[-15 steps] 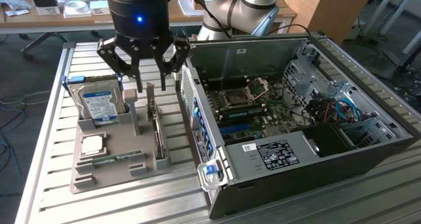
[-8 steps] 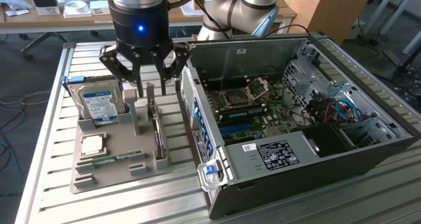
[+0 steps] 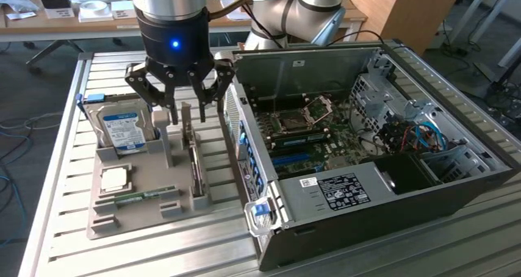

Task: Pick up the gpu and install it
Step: 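Pick up the gpu and move the gpu toward the slot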

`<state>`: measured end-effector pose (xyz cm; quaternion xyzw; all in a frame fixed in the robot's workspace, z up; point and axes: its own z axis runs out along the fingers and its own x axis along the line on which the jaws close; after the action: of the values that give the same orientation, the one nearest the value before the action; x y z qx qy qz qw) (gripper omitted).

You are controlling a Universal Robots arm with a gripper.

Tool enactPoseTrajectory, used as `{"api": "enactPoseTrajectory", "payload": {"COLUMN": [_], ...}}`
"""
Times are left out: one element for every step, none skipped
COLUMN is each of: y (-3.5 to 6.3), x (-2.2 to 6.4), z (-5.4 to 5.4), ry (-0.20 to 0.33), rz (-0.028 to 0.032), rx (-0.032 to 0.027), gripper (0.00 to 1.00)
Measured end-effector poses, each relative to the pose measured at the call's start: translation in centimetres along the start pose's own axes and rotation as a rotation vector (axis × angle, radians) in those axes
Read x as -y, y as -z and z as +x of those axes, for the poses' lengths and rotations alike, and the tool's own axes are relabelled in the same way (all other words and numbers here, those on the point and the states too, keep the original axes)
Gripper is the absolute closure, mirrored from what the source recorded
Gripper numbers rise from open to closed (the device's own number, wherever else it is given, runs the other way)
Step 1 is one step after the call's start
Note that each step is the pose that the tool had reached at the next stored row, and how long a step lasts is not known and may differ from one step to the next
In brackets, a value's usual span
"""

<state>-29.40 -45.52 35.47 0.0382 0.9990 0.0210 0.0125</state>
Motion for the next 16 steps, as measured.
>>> {"api": "enactPoseTrajectory", "payload": {"y": [0.0,-0.01,-0.02,-0.02,-0.05,-0.1,-0.14,-0.19,-0.27,-0.37,-0.51,-0.67,-0.84,-1.04,-1.22,-1.4], "x": [0.0,0.0,0.0,-0.01,-0.03,-0.07,-0.12,-0.18,-0.25,-0.34,-0.46,-0.6,-0.72,-0.83,-0.93,-1.02], "z": [0.0,0.0,0.0,0.0,0.1,0.2,0.2,0.3,0.4,0.4,0.5,0.5,0.5,0.6,0.6,0.7], "ry": [0.0,0.0,0.0,0.0,0.0,0.0,0.0,0.0,0.001,0.003,0.005,0.008,0.01,0.011,0.013,0.014], "rz": [0.0,-0.0001,-0.0002,-0.0002,-0.0003,-0.0005,-0.0004,-0.0002,-0.0003,-0.0002,-0.0003,-0.0004,-0.0005,-0.0007,-0.0007,-0.0007], "rx": [0.0,0.0001,0.0002,0.0001,0.0003,0.0005,0.0004,0.0003,0.0003,0.0003,0.0005,0.0008,0.0008,0.0009,0.0008,0.0007], "gripper": [0.53,0.53,0.53,0.53,0.53,0.53,0.53,0.53,0.53,0.53,0.53,0.53,0.53,0.53,0.53,0.53]}}
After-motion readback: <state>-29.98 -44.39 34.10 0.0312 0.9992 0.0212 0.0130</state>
